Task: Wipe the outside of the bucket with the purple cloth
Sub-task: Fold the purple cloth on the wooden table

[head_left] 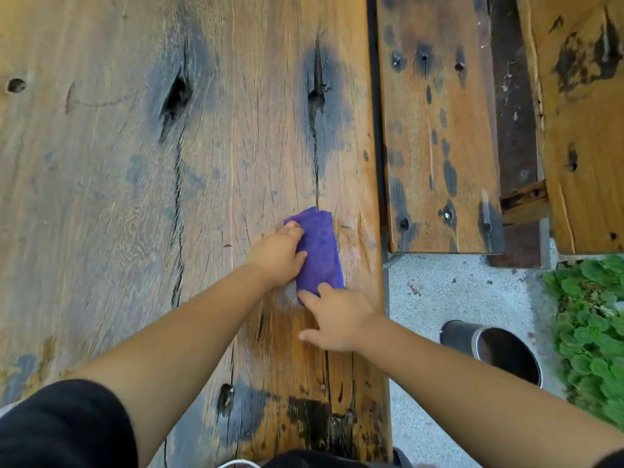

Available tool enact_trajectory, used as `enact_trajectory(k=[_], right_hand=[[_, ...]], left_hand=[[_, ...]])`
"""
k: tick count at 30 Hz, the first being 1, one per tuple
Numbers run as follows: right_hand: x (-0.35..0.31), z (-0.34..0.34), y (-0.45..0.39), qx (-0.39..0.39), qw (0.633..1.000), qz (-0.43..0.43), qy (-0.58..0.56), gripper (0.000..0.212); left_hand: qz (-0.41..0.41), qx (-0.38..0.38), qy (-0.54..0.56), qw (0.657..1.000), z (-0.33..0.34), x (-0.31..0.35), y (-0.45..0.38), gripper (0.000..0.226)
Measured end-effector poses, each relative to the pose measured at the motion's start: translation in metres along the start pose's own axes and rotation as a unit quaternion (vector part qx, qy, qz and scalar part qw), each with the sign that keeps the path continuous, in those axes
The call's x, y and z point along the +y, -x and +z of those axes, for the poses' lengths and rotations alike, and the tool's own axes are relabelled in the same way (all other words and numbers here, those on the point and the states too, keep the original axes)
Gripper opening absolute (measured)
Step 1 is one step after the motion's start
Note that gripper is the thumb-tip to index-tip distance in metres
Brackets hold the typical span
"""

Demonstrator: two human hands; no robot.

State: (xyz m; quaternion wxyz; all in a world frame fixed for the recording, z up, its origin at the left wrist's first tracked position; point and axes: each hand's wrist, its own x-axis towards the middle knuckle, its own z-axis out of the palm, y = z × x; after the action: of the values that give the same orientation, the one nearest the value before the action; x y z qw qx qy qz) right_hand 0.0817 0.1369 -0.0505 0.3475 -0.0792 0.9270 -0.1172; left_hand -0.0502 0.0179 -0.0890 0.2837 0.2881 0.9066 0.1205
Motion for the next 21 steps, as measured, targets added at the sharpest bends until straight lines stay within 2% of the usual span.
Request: enact_trajectory(k=[3, 5, 8, 12, 17, 19, 21], right_hand=[[0.021, -0.023, -0.024, 0.120, 0.990, 0.047, 0.059, 0.035], [0.043, -0.037, -0.045, 0.153, 0.984, 0.081, 0.050, 0.035], [0.069, -0.053, -0.077, 0.153, 0.984, 0.095, -0.012, 0.050], [0.083, -0.064, -0.105, 0.135, 0.989, 0.050, 0.037, 0.055], [0.084, -0.072, -0.113, 0.085, 0.996, 0.022, -0.035, 0.066], [0.085, -0.073, -0.112, 0.079, 0.995, 0.021, -0.052, 0.063], [0.086, -0.071, -0.110, 0.086, 0.994, 0.012, -0.064, 0.049]], left_hand=[[-0.012, 0.027, 0.095, 0.995, -0.007, -0.003, -0.013, 0.056], [-0.038, 0.026, 0.117, 0.992, -0.009, -0.004, -0.021, 0.062], [-0.071, 0.027, 0.114, 0.991, -0.009, -0.002, -0.033, 0.053], [-0.154, 0.062, 0.162, 0.973, -0.015, -0.007, -0.045, 0.045], [-0.186, 0.014, 0.233, 0.955, -0.021, -0.014, -0.050, 0.051], [-0.184, -0.008, 0.259, 0.948, -0.026, -0.014, -0.047, 0.045], [-0.161, -0.021, 0.262, 0.951, -0.030, -0.011, -0.043, 0.040]])
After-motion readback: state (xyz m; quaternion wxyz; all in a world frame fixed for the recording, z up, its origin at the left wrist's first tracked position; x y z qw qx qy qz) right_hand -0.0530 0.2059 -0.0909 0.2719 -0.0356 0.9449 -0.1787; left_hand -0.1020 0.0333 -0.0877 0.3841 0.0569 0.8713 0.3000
